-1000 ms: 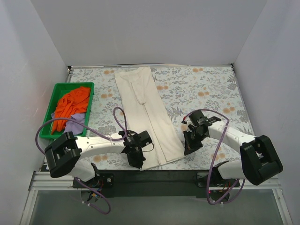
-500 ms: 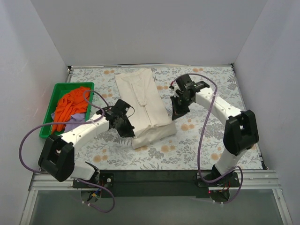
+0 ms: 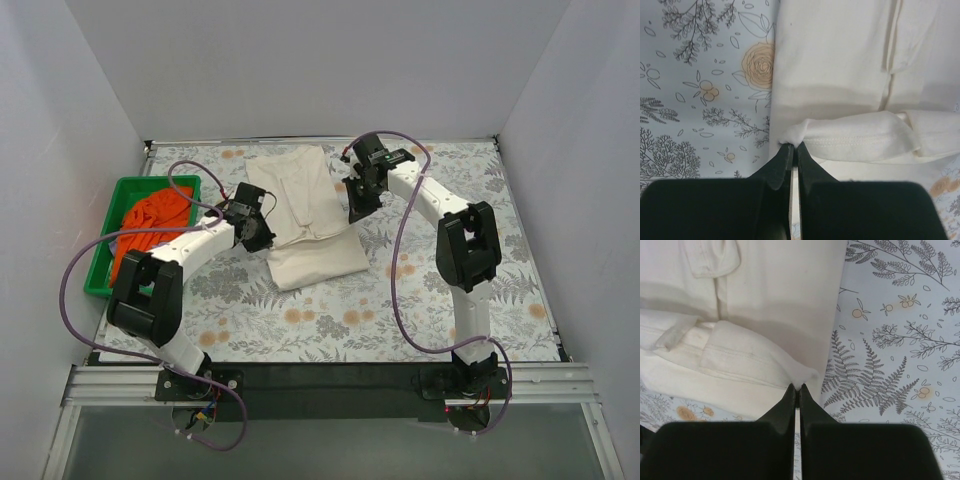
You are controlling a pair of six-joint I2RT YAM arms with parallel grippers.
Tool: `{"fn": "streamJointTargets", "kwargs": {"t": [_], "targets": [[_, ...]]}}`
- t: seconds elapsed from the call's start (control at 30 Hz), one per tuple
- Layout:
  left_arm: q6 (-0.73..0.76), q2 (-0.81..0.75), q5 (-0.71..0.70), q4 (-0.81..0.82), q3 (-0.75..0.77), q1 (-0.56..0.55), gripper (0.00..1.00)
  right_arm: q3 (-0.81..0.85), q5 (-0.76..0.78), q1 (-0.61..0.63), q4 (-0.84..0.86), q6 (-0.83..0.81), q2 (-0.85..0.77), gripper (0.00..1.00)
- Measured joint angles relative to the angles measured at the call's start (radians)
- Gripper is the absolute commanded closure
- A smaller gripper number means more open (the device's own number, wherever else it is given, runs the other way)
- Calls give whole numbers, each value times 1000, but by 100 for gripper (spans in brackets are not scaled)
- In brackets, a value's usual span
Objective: Fold and stack the t-shirts
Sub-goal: Fold the tshirt
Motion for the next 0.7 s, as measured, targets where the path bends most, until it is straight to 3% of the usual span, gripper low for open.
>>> {"fn": "streamJointTargets", "kwargs": {"t": [0.7], "targets": [[56,63,-59,185,-28,14,97,-39,13,-20,143,-4,28,99]]}}
